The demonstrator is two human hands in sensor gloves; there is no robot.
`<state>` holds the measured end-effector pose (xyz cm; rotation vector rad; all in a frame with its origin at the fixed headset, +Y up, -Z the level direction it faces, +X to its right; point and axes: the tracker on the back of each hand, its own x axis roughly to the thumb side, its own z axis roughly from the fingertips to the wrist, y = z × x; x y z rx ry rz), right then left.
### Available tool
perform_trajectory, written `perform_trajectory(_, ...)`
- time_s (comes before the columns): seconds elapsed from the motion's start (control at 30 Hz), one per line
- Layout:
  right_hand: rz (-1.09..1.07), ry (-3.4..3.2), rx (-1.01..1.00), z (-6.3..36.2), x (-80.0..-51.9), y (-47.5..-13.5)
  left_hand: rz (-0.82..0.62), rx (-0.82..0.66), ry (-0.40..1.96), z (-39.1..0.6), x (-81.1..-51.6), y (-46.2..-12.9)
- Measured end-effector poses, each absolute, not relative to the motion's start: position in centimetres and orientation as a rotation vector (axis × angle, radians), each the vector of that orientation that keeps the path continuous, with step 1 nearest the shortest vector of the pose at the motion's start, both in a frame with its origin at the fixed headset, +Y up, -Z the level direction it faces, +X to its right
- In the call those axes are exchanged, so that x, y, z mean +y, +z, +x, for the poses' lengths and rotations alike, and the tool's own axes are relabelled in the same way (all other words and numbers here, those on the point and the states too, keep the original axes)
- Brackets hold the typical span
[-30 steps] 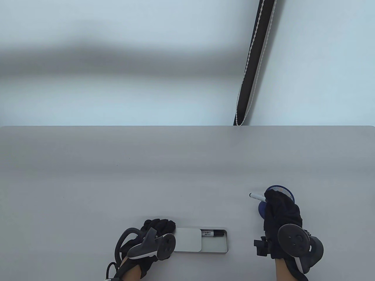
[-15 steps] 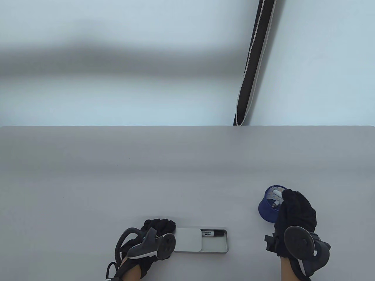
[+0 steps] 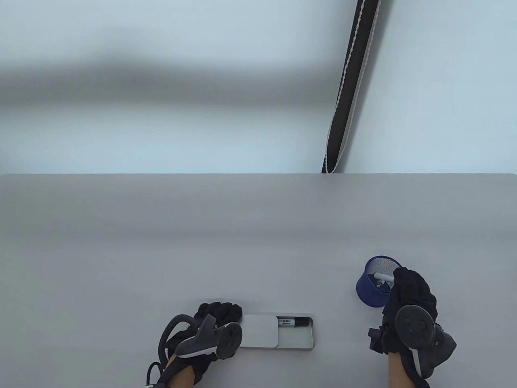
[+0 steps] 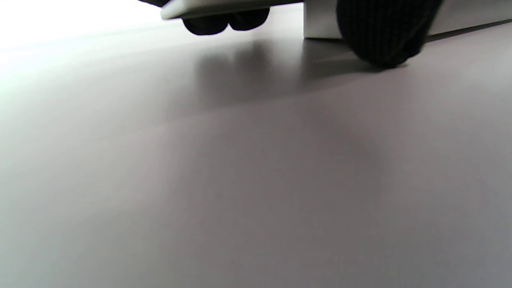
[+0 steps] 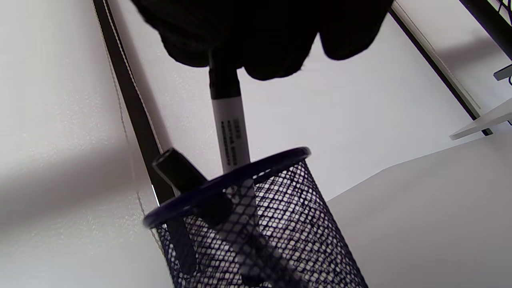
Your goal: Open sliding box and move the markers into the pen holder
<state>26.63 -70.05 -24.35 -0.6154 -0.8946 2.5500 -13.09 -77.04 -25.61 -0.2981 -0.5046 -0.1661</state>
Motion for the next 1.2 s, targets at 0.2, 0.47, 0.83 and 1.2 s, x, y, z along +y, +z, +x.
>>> perform_trajectory(0.2,-0.67,2.574,-0.829,26.8,-71.0,-24.6,-0.297,-0.507,-0.166,-13.1,-77.0,-25.6)
perform_trajectory(0.47,-0.74,2.561,-0.742,27.2,-71.8,-24.8,-0.297,-0.508,-0.167,-13.0,-77.1,-25.6)
perform_trajectory(0.83,-0.721,2.558,-0.728,27.0,-71.7,-24.8,-0.297,-0.508,-0.167,-13.0,-77.1,-25.6)
perform_trajectory(1.2,-0.53,2.587,-0.85,24.9,-69.8,-24.5,-0.3,-0.51,-0.172,-12.9,-77.1,-25.5)
